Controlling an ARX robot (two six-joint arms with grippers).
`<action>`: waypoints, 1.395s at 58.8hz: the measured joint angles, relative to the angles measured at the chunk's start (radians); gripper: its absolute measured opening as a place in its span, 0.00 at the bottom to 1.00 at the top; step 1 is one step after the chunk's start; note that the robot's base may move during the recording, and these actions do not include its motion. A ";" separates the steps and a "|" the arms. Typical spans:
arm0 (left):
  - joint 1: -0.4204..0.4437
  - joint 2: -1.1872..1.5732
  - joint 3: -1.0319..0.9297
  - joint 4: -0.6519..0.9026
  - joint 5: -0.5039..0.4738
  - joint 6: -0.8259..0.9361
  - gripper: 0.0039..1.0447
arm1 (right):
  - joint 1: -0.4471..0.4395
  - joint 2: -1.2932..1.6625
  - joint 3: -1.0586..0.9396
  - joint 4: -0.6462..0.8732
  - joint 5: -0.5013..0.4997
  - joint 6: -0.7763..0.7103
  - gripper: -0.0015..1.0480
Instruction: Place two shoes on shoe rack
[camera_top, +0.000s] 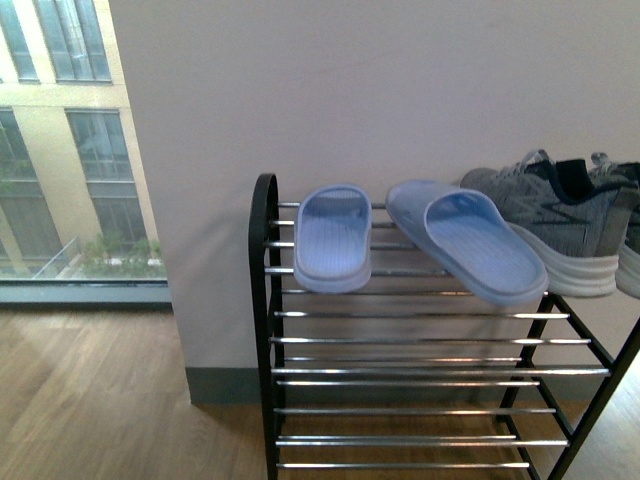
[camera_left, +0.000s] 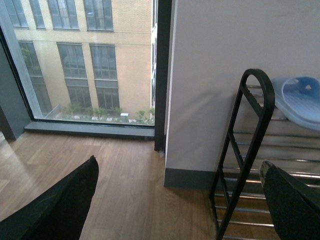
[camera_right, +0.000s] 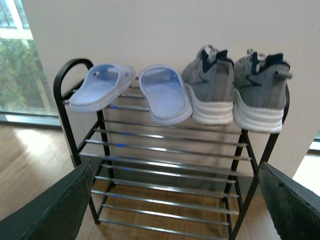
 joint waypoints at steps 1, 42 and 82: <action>0.000 0.000 0.000 0.000 0.000 0.000 0.91 | 0.000 0.000 0.000 0.000 0.000 0.000 0.91; 0.000 0.000 0.000 0.000 0.000 0.001 0.91 | 0.000 0.000 0.000 -0.002 0.000 0.003 0.91; 0.000 0.000 0.000 0.000 0.001 0.002 0.91 | 0.000 0.001 0.000 -0.003 0.003 0.003 0.91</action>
